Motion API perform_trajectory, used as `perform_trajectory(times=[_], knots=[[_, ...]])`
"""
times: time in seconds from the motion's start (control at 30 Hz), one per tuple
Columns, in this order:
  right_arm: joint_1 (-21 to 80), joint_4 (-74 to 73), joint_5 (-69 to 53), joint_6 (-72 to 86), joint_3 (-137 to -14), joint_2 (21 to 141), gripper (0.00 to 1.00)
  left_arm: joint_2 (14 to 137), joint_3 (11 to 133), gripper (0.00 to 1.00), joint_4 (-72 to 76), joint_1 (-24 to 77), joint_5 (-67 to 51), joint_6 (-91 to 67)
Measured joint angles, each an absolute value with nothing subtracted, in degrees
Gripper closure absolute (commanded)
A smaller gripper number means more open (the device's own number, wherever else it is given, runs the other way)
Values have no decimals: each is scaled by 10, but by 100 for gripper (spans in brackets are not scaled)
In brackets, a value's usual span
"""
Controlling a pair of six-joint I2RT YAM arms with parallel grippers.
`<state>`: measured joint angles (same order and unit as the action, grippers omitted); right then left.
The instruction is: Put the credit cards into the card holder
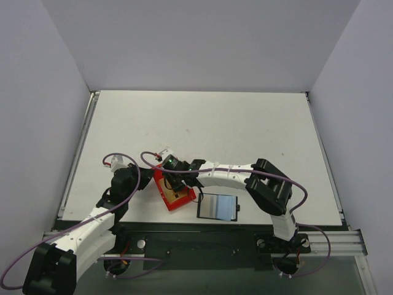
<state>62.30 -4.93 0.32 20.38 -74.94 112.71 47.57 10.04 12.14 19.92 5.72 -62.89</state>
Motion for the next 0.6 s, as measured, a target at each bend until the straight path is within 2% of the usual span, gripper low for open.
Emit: perform_trajectory(times=[0.33, 0.6], knots=[[634, -122, 85, 179, -821, 1141, 100, 478, 100, 100, 123, 199, 57, -629], [639, -160, 93, 175, -853, 1188, 100, 478, 100, 100, 123, 199, 57, -629]])
